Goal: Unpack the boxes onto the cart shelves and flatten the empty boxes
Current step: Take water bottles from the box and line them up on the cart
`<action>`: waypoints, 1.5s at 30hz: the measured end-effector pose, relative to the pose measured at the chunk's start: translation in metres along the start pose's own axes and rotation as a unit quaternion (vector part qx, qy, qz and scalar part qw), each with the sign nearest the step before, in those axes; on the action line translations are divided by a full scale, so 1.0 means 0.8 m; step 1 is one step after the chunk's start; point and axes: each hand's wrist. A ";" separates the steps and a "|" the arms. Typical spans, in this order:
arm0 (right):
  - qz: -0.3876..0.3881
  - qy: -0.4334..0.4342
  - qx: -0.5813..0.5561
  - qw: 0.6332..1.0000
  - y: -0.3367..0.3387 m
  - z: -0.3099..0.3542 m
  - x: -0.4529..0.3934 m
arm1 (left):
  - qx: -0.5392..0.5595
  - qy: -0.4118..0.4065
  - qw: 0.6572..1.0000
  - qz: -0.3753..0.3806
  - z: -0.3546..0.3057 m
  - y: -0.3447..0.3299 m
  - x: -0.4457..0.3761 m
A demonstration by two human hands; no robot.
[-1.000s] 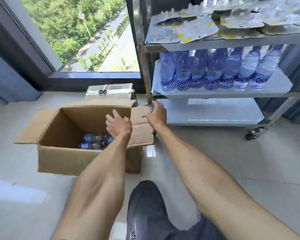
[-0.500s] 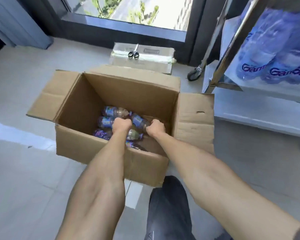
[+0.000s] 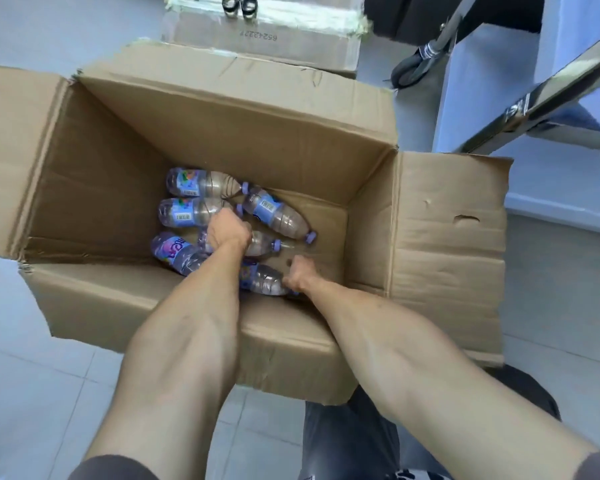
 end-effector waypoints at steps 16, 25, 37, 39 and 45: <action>0.025 -0.022 -0.114 0.993 -0.052 -0.037 -0.006 | -0.367 -0.112 0.917 0.109 0.038 -0.056 -0.065; -0.186 0.058 -0.466 0.863 -0.031 0.028 0.065 | -0.077 -0.046 0.991 0.100 0.014 -0.020 0.021; -0.331 0.353 -0.302 0.821 0.084 0.005 0.265 | 0.331 -0.130 0.934 -0.030 -0.018 0.056 0.198; -0.346 0.386 -0.376 0.768 0.105 -0.021 0.322 | 0.376 -0.185 0.908 -0.026 -0.020 0.071 0.255; -0.377 0.428 -0.594 0.567 0.115 -0.164 0.455 | 0.646 -0.311 0.679 0.159 -0.020 0.027 0.443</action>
Point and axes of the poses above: each hand's wrist, its own x-axis away from the middle knuckle, its own y-axis out of the back of the hand, z = x × y, and after that the axes turned 9 degrees about z, right-handed
